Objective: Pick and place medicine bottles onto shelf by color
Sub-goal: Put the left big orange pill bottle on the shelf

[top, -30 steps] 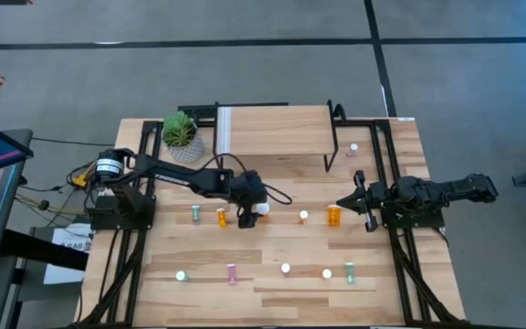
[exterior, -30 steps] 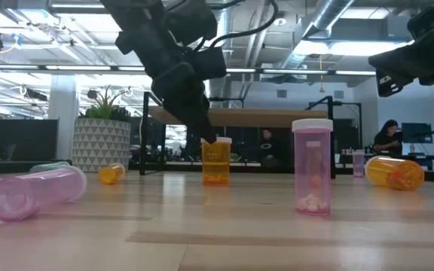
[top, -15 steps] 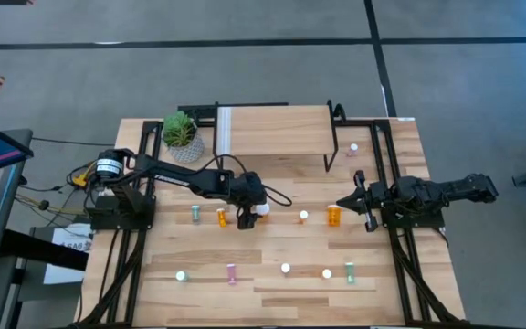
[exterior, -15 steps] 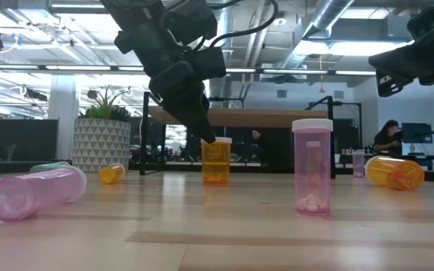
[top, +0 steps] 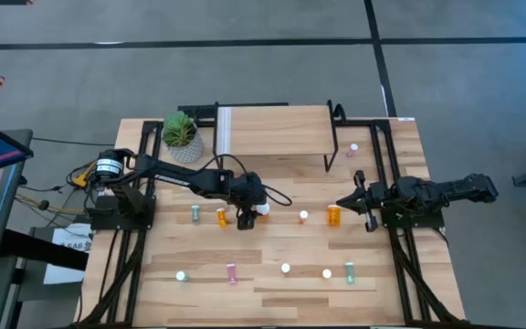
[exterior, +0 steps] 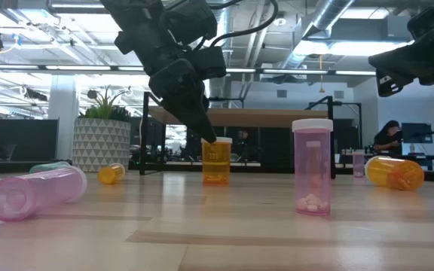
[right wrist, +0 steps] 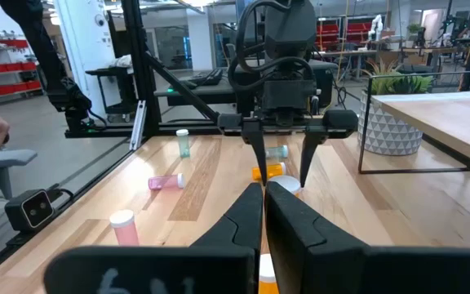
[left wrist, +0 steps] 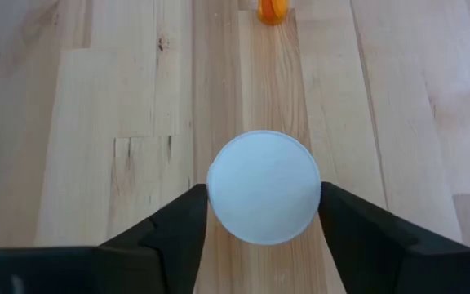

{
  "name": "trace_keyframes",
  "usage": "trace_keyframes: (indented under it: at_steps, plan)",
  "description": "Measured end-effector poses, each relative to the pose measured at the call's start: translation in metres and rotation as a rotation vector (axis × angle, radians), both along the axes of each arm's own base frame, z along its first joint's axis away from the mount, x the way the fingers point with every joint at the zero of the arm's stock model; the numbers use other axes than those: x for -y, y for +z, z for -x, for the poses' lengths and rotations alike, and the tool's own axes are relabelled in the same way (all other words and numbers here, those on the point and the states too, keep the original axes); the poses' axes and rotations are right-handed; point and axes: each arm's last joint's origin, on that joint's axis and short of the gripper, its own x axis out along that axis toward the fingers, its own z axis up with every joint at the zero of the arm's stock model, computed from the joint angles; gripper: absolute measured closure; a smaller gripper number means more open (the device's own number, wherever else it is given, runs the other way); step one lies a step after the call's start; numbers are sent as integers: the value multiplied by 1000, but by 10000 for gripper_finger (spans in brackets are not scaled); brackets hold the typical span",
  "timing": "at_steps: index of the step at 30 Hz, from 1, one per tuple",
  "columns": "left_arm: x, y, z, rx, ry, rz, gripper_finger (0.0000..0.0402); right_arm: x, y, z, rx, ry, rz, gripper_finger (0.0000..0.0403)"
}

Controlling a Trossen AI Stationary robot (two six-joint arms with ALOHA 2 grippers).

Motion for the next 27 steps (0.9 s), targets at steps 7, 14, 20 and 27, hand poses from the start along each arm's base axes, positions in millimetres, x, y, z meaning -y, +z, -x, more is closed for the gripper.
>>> trace_keyframes:
  at_steps: [7, 14, 20, 27]
  plan:
    - [0, 0, 0, 6, 9, 6, 215, 0, 0, 0, 0, 0, 0, 360]
    - [0, 3, -1, 4, 16, 10, 220, 0, 0, 0, 0, 0, 0, 360]
    - [-1, 26, -7, -40, 19, 8, 220, 0, 0, 0, 0, -1, 0, 360]
    - [-13, 83, -14, -77, 44, -122, 220, 0, 0, 0, 0, 0, 0, 360]
